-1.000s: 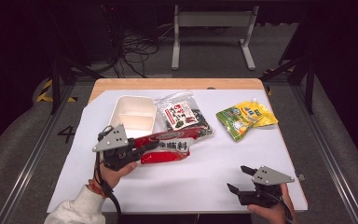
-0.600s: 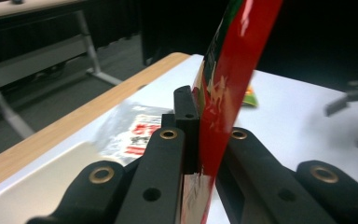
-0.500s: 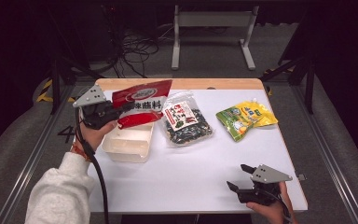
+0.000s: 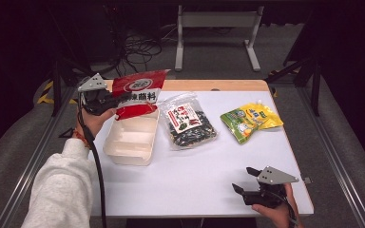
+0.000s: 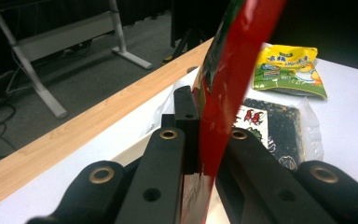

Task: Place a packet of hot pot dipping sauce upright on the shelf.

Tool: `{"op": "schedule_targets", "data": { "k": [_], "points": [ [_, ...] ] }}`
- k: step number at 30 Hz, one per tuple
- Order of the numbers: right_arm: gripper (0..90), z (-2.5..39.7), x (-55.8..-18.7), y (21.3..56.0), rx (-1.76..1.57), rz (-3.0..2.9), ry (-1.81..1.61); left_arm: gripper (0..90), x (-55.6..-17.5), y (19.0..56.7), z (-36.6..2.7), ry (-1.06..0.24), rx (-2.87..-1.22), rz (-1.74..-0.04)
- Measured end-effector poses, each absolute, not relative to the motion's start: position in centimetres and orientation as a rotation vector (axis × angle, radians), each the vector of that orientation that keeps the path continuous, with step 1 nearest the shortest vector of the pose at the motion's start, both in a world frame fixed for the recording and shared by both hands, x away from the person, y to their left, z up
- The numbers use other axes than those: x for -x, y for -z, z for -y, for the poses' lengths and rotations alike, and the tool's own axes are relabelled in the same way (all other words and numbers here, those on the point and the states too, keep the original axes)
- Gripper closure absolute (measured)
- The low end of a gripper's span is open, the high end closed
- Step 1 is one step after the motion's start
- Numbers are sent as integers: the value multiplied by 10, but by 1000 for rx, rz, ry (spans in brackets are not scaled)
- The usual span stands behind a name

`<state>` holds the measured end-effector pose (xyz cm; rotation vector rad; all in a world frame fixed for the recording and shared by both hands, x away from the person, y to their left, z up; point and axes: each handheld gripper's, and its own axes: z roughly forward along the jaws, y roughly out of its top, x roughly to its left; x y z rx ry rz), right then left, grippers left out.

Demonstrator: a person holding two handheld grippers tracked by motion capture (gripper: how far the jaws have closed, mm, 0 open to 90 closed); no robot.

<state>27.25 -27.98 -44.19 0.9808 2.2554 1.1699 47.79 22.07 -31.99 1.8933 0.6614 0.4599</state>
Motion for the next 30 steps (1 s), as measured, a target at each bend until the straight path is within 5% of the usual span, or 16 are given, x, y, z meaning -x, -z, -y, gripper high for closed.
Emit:
{"op": "schedule_targets", "data": {
  "k": [30],
  "points": [
    [237,279,-241,442,-1000,-2224,-1159,864,-533,351,-208,-391,-1955,-703]
  ]
}}
